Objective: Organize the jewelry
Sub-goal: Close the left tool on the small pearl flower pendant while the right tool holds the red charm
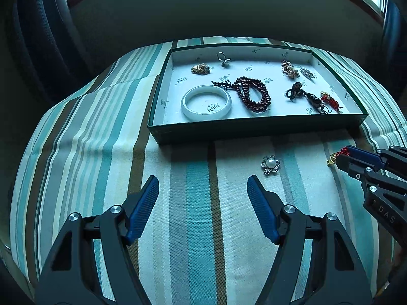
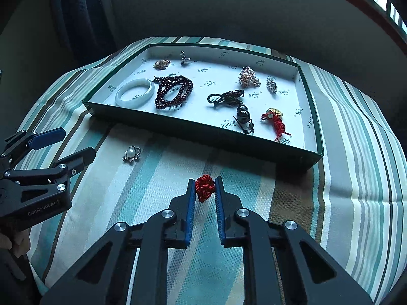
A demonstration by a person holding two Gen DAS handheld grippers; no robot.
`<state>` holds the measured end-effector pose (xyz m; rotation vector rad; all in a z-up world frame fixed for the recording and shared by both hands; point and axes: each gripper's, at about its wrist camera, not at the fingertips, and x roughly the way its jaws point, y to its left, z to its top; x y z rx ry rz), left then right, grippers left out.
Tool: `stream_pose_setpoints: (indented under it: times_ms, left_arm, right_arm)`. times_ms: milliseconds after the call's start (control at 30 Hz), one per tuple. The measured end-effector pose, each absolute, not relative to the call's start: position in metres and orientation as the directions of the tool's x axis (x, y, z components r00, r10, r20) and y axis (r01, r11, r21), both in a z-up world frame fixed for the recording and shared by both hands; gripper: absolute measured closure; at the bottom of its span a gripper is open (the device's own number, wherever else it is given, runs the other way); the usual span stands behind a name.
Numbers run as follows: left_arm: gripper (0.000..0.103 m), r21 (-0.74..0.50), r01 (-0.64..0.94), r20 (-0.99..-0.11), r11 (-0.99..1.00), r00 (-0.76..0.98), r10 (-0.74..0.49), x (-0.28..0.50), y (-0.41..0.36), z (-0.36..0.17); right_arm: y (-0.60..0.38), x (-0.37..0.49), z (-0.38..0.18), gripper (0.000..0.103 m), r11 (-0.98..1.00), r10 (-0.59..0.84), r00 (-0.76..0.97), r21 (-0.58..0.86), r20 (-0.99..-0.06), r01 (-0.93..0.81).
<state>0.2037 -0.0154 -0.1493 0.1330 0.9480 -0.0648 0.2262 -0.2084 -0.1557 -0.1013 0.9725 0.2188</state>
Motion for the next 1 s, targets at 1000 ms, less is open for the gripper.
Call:
stream_pose_setpoints:
  times_ms: [1000]
  left_arm:
    - [0.043, 0.070, 0.201, -0.830, 0.977, 0.555, -0.055, 0.229, -0.059, -0.173]
  right_arm:
    - [-0.236, 0.229, -0.165, 0.088, 0.984, 0.095, 0.539, -0.001, -0.837, -0.176]
